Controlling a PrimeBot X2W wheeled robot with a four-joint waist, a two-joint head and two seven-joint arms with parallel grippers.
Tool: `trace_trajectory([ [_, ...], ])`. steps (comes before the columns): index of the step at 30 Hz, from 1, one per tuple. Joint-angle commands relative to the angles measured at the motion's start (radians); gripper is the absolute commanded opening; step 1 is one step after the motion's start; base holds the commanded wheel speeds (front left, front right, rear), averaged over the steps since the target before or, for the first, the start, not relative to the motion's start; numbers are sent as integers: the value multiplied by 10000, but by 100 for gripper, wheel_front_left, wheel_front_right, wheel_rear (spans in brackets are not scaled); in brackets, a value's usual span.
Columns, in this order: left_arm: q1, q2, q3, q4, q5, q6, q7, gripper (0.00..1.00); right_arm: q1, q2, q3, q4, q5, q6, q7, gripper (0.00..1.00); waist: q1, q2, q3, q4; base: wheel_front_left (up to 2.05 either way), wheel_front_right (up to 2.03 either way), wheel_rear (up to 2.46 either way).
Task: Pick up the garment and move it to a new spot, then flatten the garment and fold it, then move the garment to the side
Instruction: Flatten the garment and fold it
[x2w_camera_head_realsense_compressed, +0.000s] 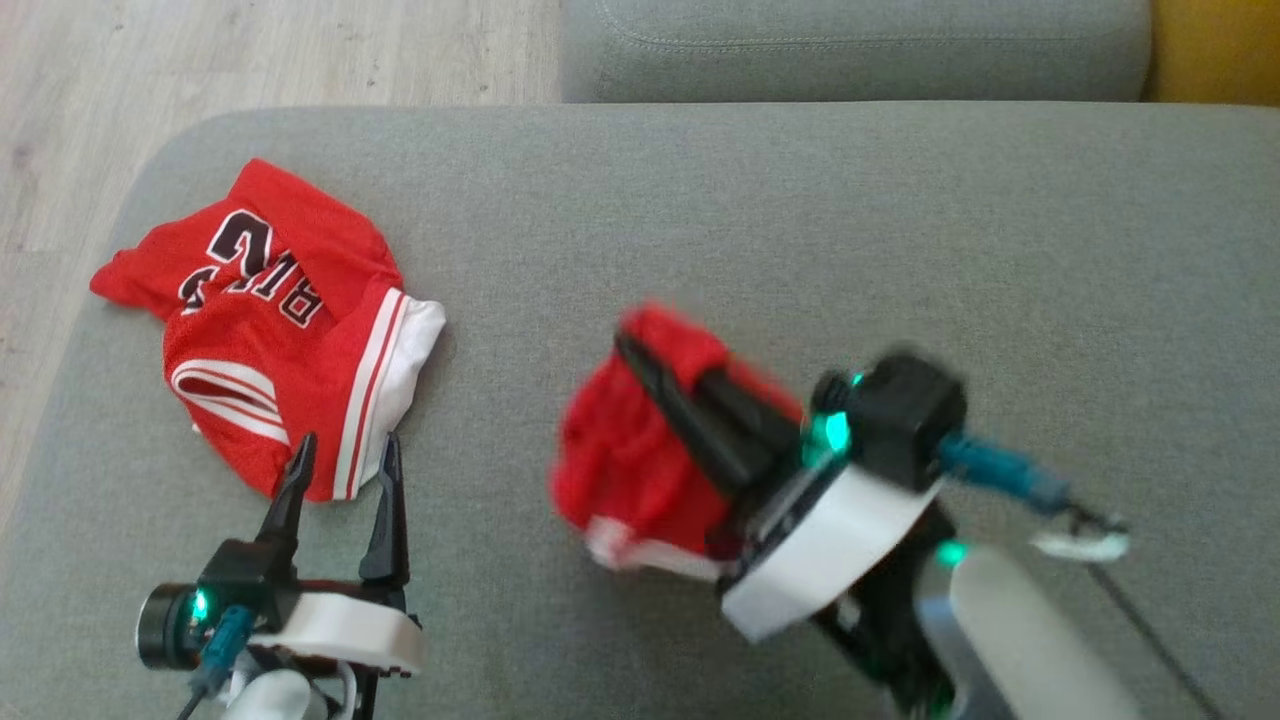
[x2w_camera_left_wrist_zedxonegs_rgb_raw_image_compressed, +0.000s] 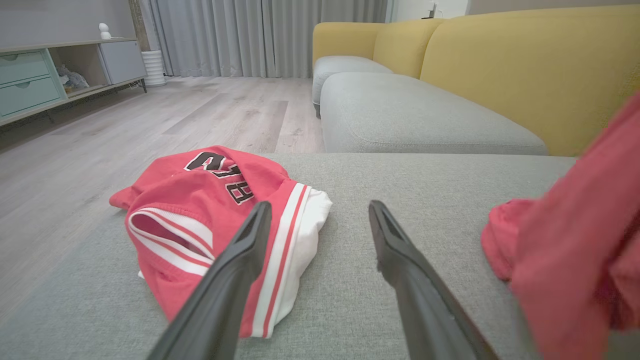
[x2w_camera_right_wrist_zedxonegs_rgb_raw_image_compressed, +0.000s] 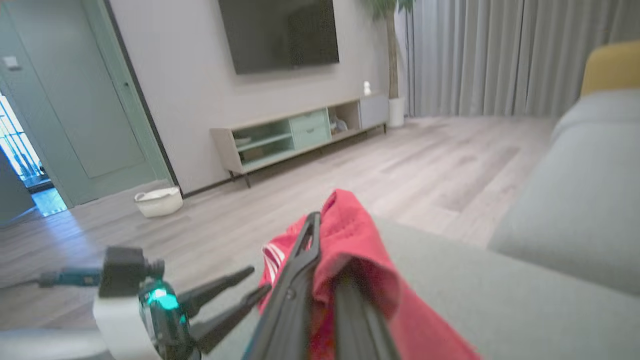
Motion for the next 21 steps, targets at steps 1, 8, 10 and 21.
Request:
trace_trajectory([
  [1, -573, 165, 407, -240, -33, -14, -135, 100, -746, 5, 28, -554, 60, -6, -287, 0, 0, 0, -19, -34, 0, 0, 0],
  [8, -575, 102, 329, -294, -42, -12, -156, 100, -863, 5, -2642, 21, -269, -6, -369, 0, 0, 0, 57, -120, 0, 0, 0],
  [10, -631, 65, 287, -296, -48, -46, -157, 100, -454, 5, -3641, 505, -346, -6, -259, 0, 0, 0, 159, -128, 0, 0, 0],
  [21, -935, -12, 142, -166, -14, -174, -172, 100, 855, 5, -7303, 3630, -181, -6, -707, 0, 0, 0, 584, -284, 0, 0, 0],
])
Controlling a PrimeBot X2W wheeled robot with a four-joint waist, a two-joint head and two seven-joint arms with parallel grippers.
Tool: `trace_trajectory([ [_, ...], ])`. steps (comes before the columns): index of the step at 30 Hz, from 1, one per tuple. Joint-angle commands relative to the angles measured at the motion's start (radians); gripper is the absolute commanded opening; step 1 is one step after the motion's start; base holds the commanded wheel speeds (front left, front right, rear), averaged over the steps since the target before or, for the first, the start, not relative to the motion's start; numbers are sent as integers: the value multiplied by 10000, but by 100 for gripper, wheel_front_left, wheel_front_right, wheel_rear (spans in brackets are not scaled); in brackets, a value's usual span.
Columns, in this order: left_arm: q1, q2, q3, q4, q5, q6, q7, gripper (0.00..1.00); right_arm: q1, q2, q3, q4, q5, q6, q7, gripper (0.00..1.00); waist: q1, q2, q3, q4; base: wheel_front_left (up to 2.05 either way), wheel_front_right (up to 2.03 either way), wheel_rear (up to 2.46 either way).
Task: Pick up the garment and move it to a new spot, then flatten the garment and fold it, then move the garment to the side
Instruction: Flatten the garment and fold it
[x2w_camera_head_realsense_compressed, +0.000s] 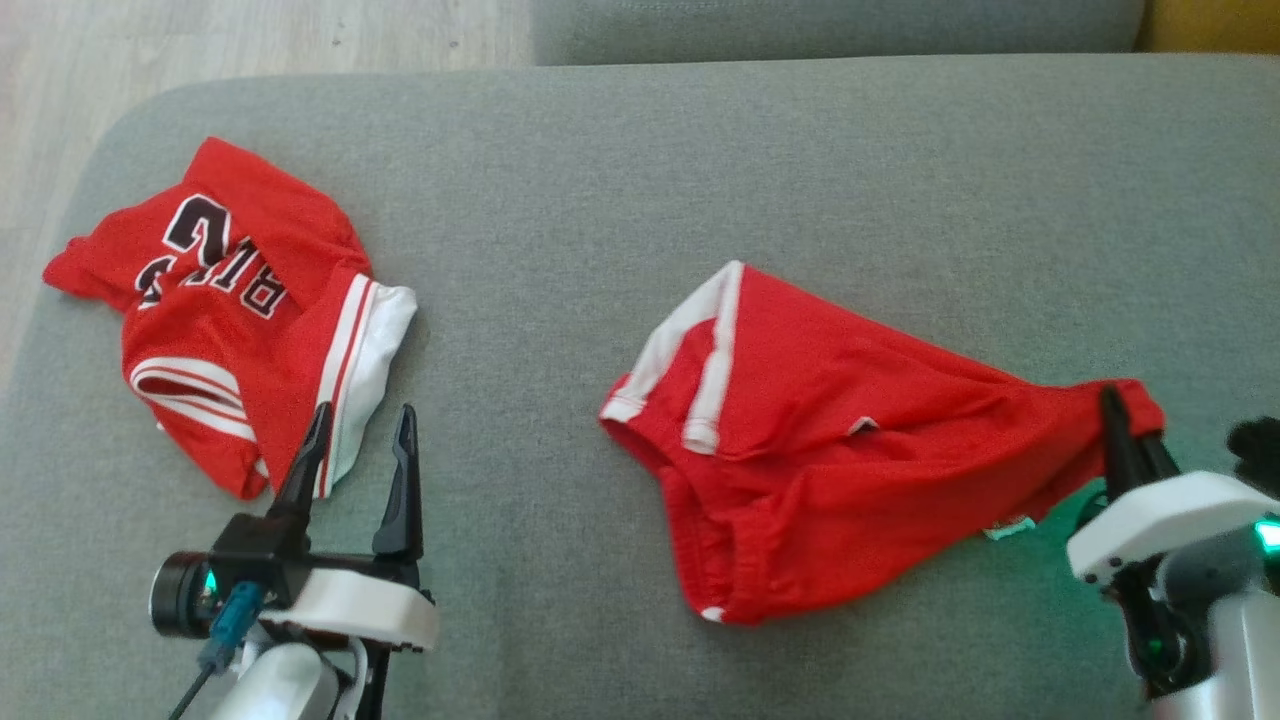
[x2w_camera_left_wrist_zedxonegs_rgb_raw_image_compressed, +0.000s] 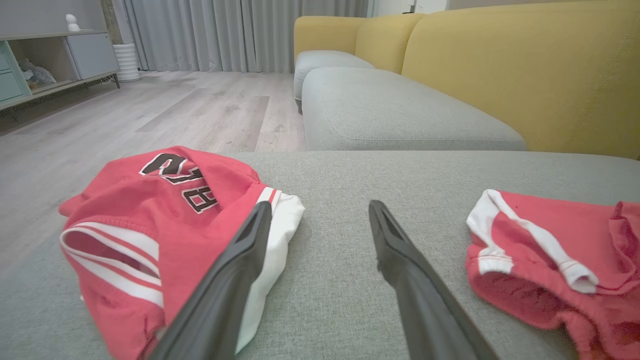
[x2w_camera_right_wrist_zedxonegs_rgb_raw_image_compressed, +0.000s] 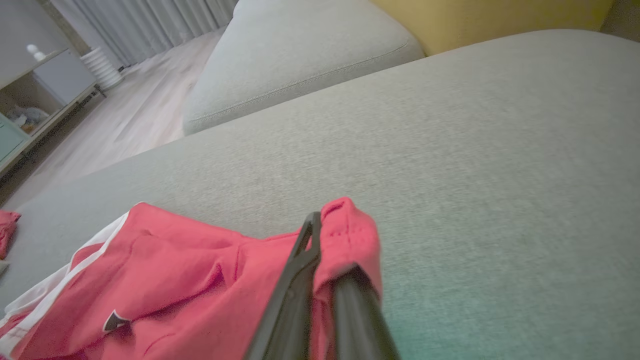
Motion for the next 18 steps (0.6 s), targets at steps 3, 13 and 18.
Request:
trace_trajectory([
  [3, -513, 137, 268, -197, 17, -17, -113, 100, -410, -58, -67, -63, 67, -6, -557, 100, 0, 0, 19, -58, 0, 0, 0],
  [13, -395, 226, 200, -150, 56, 9, -141, 100, 152, -156, -214, -1313, -1310, -6, -2043, 100, 0, 0, -385, -83, 0, 0, 0],
  [18, -162, 348, 210, -236, 20, 118, -67, 100, 714, -254, 671, -2768, -2238, -6, -2292, 100, 0, 0, -708, -102, 0, 0, 0],
])
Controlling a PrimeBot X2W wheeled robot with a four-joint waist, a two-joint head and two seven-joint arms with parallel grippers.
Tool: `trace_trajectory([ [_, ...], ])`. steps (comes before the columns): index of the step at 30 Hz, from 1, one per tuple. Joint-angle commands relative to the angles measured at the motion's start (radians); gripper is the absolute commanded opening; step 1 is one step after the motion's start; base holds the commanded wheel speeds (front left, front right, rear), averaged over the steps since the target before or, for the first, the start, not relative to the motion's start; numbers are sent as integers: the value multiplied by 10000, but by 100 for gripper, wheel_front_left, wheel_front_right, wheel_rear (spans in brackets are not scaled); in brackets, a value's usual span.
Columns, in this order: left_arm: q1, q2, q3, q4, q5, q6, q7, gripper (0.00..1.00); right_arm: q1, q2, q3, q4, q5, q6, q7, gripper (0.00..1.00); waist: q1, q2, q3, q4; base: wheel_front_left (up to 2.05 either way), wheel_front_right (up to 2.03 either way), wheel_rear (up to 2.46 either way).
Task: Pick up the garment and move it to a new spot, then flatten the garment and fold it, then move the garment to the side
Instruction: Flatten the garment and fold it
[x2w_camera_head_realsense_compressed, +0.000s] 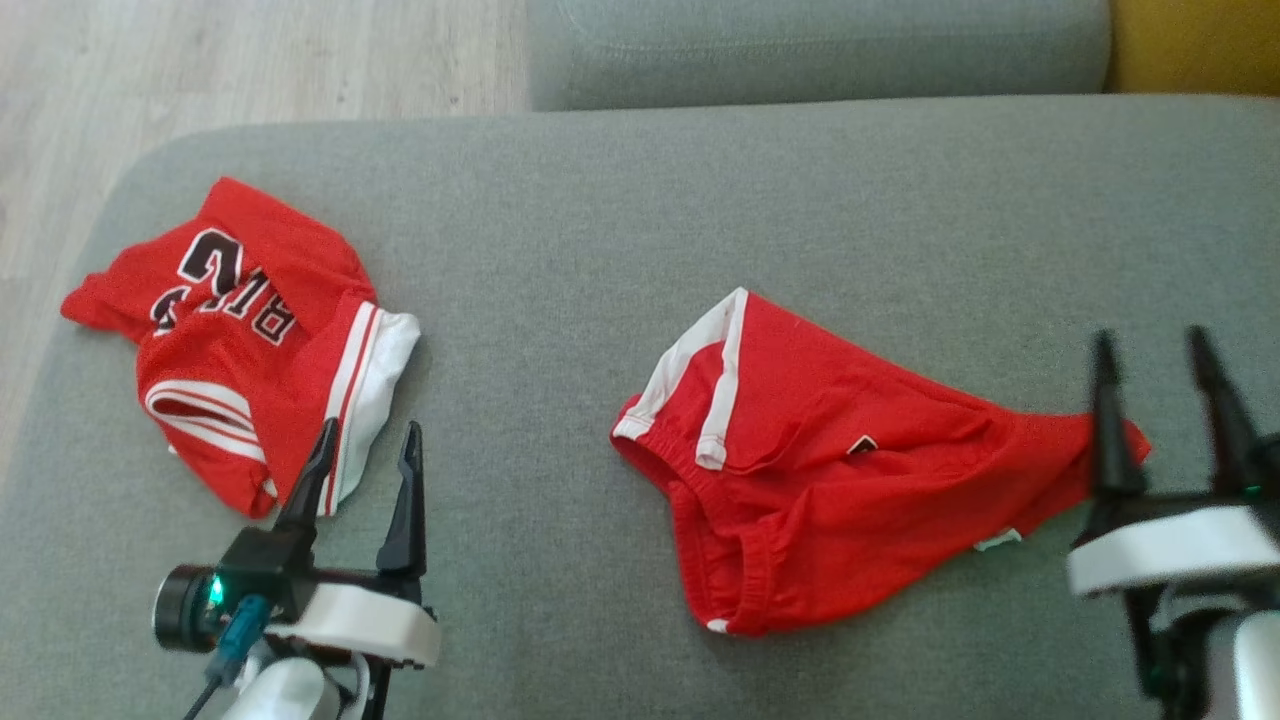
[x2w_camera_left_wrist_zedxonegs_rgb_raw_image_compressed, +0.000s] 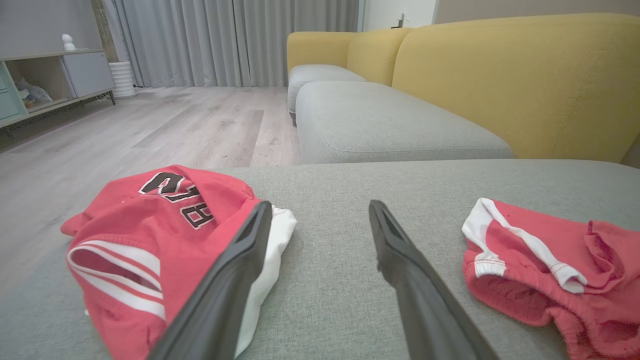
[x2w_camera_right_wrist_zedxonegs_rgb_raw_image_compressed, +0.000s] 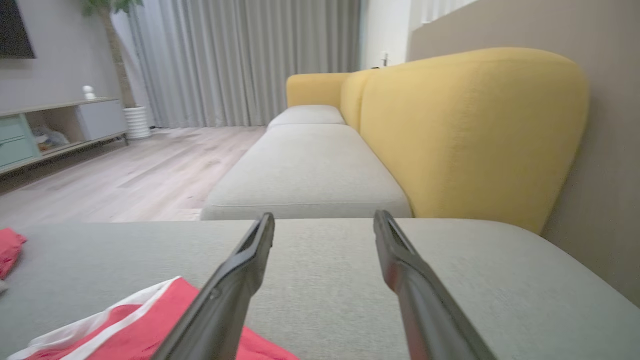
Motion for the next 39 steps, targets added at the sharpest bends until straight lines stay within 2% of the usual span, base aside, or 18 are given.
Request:
trace_trajectory([
  [1, -210, 326, 414, -314, -21, 136, -53, 100, 38, -113, 621, -794, -123, -6, 38, 100, 0, 0, -164, -12, 0, 0, 0],
  [10, 160, 721, 477, -820, 34, 467, 219, 100, 1267, 29, 1812, -1881, 418, -6, 527, 100, 0, 0, -476, -73, 0, 0, 0],
  [29, 271, 919, 387, -1240, 58, 729, 501, 100, 1404, 52, 1835, -1815, 825, -6, 516, 100, 0, 0, -425, -157, 0, 0, 0],
  [33, 35, 708, -161, -1477, 18, 259, 895, 100, 1397, 52, 1816, -1813, 912, -6, 544, 100, 0, 0, -298, -130, 0, 0, 0],
  [39, -679, -295, -2047, -1718, 11, -1066, 2290, 100, 1277, 52, 1826, -1864, 917, -6, 631, 100, 0, 0, 151, -163, 0, 0, 0],
])
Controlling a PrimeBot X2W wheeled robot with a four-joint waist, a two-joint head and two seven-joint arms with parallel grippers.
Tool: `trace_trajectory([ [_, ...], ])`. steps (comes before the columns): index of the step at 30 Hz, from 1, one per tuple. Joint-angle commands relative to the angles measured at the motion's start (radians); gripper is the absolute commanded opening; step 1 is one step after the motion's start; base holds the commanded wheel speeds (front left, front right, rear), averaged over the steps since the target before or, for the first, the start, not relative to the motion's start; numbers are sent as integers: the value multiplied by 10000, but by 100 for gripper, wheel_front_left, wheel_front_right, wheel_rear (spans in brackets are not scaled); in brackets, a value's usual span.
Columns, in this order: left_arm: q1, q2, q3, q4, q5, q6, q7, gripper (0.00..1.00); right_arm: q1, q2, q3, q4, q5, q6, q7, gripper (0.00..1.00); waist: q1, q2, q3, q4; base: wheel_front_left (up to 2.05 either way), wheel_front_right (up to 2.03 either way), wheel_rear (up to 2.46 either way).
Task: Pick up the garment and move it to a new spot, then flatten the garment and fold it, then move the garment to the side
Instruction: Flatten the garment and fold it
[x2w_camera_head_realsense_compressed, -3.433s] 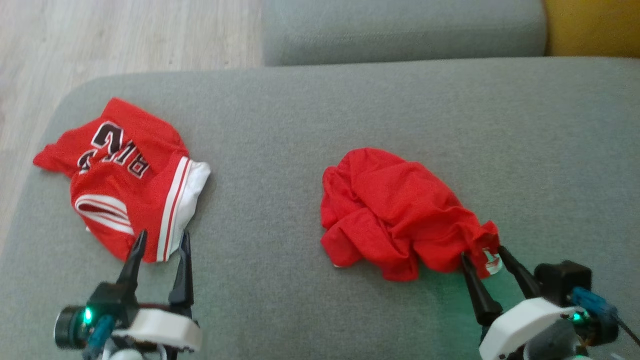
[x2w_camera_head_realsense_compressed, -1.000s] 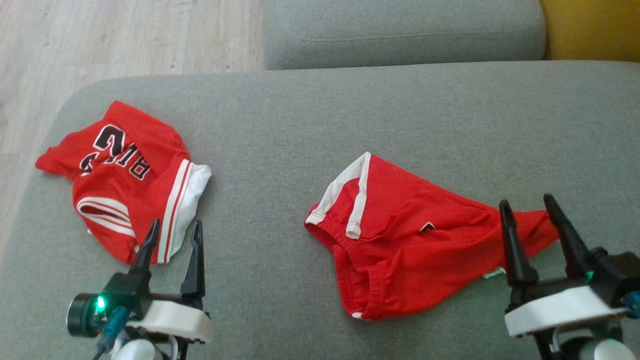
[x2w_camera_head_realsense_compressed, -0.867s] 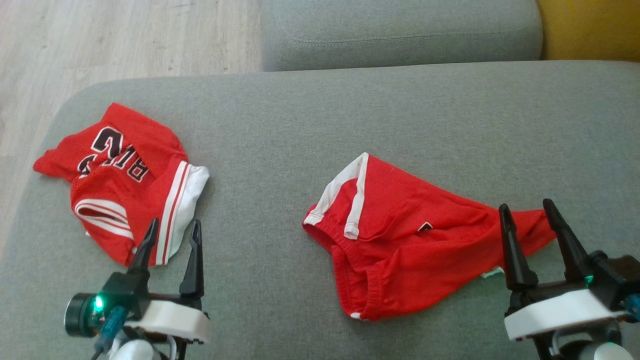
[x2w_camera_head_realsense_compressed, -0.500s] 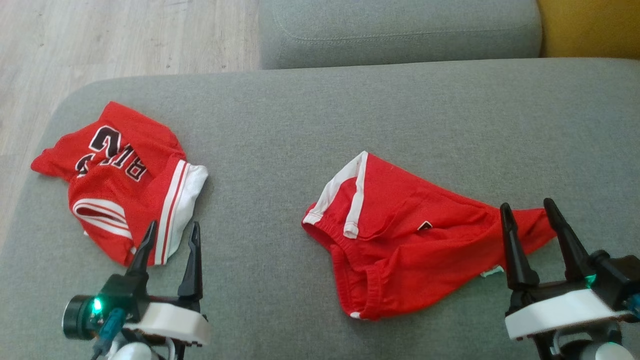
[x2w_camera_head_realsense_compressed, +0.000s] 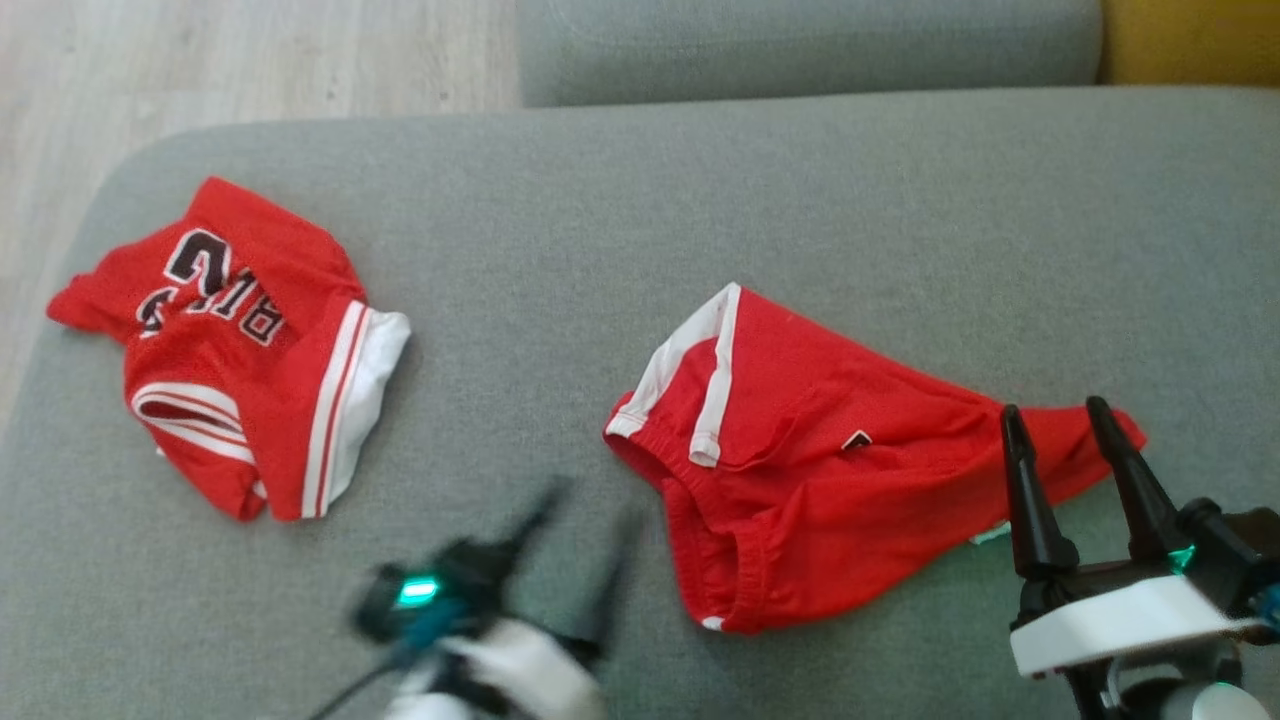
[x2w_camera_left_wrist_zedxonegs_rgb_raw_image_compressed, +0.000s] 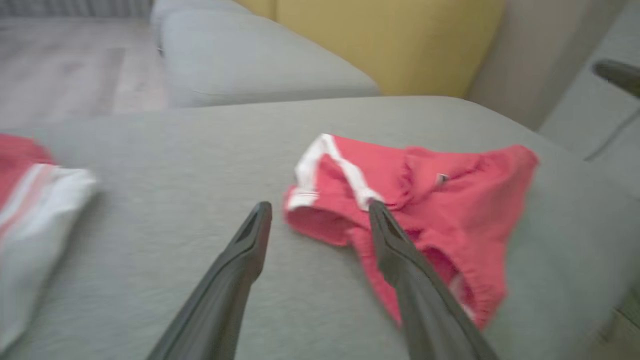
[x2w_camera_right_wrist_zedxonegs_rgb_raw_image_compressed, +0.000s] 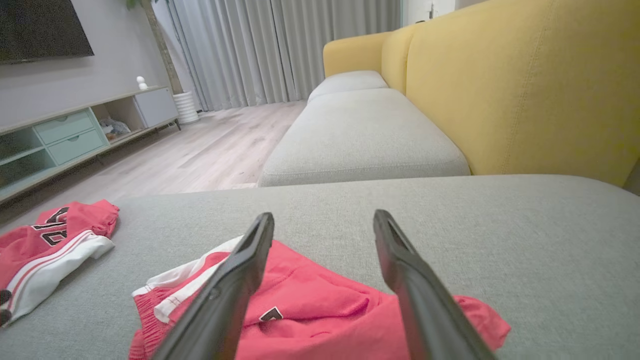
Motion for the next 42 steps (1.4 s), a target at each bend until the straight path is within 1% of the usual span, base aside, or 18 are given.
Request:
trace_trajectory([
  [1, -638, -135, 85, -311, -56, -211, 181, 100, -421, -69, 237, -404, 59, -6, 2, 100, 0, 0, 195, -47, 0, 0, 0],
  [4, -896, -630, -602, 4, -261, -802, 804, 100, -561, -69, 297, -404, 97, -6, 20, 100, 0, 0, 478, -161, 0, 0, 0],
  [7, -1093, -969, -1050, 354, -438, -1255, 1216, 100, -652, -69, 319, -371, 144, -6, 37, 100, 0, 0, 737, -294, 0, 0, 0],
  [10, -1227, -1148, -1339, 725, -590, -1591, 1531, 100, -725, -68, 310, -322, 196, -6, 26, 100, 0, 0, 960, -414, 0, 0, 0],
  [14, -1408, -1296, -1531, 1219, -821, -1936, 1818, 100, -825, -68, 307, -246, 264, -6, -8, 100, 0, 0, 1139, -535, 0, 0, 0],
  [15, -1501, -1316, -1576, 1278, -797, -2017, 1784, 30, -842, -68, 305, -225, 276, -6, -18, 100, 0, 0, 1154, -551, 0, 0, 0],
  [16, -1584, -1321, -1644, 1338, -774, -2098, 1783, 0, -857, -68, 295, -199, 293, -6, -22, 100, 0, 0, 1162, -570, 0, 0, 0],
  [20, -1984, -1378, -1822, 1118, -624, -2350, 1454, 0, -898, -68, 224, -83, 356, -6, -39, 100, 0, 0, 1095, -604, 0, 0, 0],
  [24, -2408, -1368, -2060, 346, -530, -2526, 1187, 0, -863, -68, 51, 24, 383, -6, -60, 100, 0, 0, 855, -598, 0, 0, 0],
  [26, -2516, -1350, -2121, 73, -541, -2555, 1183, 0, -842, -68, -6, 39, 390, -6, -61, 100, 0, 0, 792, -592, 0, 0, 0],
  [30, -2989, -1209, -2299, -1093, -602, -2620, 1358, 0, -768, -68, -200, 72, 462, -6, -72, 100, 0, 0, 595, -582, 0, 0, 0],
  [34, -3414, -1142, -2155, -2115, -731, -2618, 1578, 0, -718, -68, -342, 96, 546, -6, -83, 100, 0, 0, 508, -592, 0, 0, 0],
  [36, -3548, -1106, -1931, -2473, -810, -2489, 1662, 0, -697, -68, -376, 110, 582, -6, -84, 100, 0, 0, 492, -617, 0, 0, 0],
  [38, -3580, -1043, -1568, -2569, -916, -2201, 1675, 0, -684, -68, -383, 105, 613, -6, -90, 100, 0, 0, 524, -656, 0, 0, 0],
  [42, -3487, -780, -877, -1820, -1107, -1592, 1690, 0, -727, -68, -357, 116, 687, -6, -89, 100, 0, 0, 697, -766, 0, 0, 0],
])
